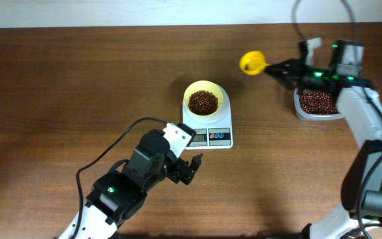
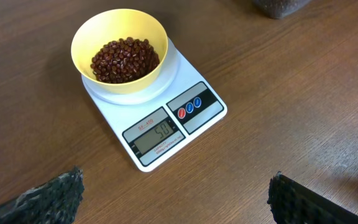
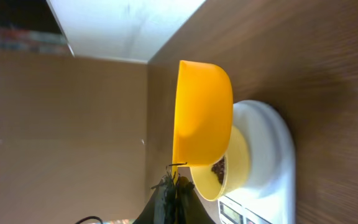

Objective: Scoop item into bowl and weigh 50g on scale
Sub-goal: 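Move the scoop with the right gripper back to the bean tub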

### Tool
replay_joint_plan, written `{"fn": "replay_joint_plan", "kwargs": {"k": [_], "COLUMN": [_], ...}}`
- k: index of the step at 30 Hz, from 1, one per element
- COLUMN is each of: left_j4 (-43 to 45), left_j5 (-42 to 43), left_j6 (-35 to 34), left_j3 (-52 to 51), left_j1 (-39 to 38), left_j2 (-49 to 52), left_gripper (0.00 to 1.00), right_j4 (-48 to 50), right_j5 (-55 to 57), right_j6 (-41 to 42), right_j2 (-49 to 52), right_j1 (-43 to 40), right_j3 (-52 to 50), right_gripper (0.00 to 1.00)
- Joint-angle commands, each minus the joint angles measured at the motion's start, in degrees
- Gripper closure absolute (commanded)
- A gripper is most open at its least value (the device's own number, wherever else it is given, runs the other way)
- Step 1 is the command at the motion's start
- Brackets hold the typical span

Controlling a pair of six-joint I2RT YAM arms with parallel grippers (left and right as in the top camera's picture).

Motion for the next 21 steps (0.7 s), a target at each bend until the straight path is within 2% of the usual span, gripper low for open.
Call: {"fn": "replay_joint_plan", "kwargs": {"k": [1,4,8,13,15,21], "left_j4": [0.1,0.1,0.1,0.1,0.1,0.1], "left_j5": [0.6,0.6,0.6,0.6,0.6,0.6], "left_j6": [0.9,0.9,0.9,0.9,0.9,0.9], "left_j3": [-0.2,-0.2,-0.2,-0.2,-0.2,-0.2], "left_j1": [0.2,0.2,0.2,0.2,0.2,0.2], "left_j2": [0.0,0.0,0.0,0.0,0.0,0.0], "left_gripper": [0.01,0.01,0.01,0.01,0.01,0.01], "right_j4": [-6.3,-19.3,-28.5,-30.1,-30.1,-29.3], "right_j5": [-4.6,-4.5,-0.9,6.4,14.2,25.3], "right_j6": [-6.8,-19.1,-29.1,-41.0,-46.0,-57.4], "right_j2": [-0.9,-3.1,-5.5,-6.1,-6.1,-6.3], "right_j1": [-8.2,-16.2,-23.4,-24.6,-24.6,-24.4], "right_j3": [0.2,0.2,0.2,0.2,0.2,0.2], "right_gripper": [0.96,0.96,0.96,0.96,0.96,0.96]}}
